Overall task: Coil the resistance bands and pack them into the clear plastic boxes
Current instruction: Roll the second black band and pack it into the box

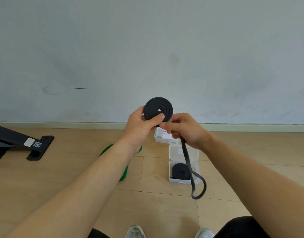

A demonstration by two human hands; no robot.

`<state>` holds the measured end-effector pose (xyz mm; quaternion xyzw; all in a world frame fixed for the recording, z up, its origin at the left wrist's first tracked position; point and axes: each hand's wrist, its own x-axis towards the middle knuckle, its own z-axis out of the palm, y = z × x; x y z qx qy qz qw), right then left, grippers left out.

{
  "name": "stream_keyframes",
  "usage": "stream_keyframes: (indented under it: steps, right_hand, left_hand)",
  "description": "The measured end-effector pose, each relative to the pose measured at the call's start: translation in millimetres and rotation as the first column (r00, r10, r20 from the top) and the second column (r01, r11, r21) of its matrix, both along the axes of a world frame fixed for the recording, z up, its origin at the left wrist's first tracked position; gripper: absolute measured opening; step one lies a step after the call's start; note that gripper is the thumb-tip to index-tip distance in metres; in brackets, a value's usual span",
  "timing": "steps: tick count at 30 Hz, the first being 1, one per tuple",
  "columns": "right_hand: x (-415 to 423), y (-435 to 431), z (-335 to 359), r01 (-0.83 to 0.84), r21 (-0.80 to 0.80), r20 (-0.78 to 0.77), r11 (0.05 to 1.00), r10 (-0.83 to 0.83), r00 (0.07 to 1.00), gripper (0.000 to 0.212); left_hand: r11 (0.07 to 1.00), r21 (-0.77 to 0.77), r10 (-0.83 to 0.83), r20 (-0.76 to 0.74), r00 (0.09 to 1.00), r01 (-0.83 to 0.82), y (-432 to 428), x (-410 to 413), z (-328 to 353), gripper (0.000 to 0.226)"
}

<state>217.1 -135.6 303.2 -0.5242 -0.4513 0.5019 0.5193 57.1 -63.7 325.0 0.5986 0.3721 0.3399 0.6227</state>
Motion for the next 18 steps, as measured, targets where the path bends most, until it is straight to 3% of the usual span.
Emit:
stream_keyframes:
  steps: [3, 5, 9, 15, 18]
  right_hand:
    - [-15, 4, -1, 0.031, -0.007, -0.098, 0.999, -0.032, 0.995, 0.028]
    - [-19, 5, -1, 0.074, -0.017, -0.122, 0.997, -0.075, 0.990, 0.029]
    - [-16, 3, 4, 0.000, -0.014, 0.077, 1.000, 0.001, 0.997, 0.008]
    - [2, 3, 7, -0.112, -0.077, 0.337, 0.991, 0.132, 0.932, 0.006]
    - [7, 1, 8, -0.149, -0.081, 0.365, 0.986, 0.168, 0.916, 0.008]
  left_hand:
    - [0.969, -0.227, 0.148, 0.202, 0.968, -0.101, -10, 13, -4, 0.027]
    - [0.953, -0.272, 0.191, 0.210, 0.959, -0.130, -9, 16, -3, 0.024]
    - [0.986, -0.101, 0.142, 0.064, 0.988, -0.136, 4, 5, 2, 0.018]
    - [0.998, 0.044, -0.036, -0.149, 0.988, 0.043, 18, -11, 6, 0.029]
    - [0.991, 0.087, -0.083, -0.223, 0.971, 0.105, 20, -10, 9, 0.032]
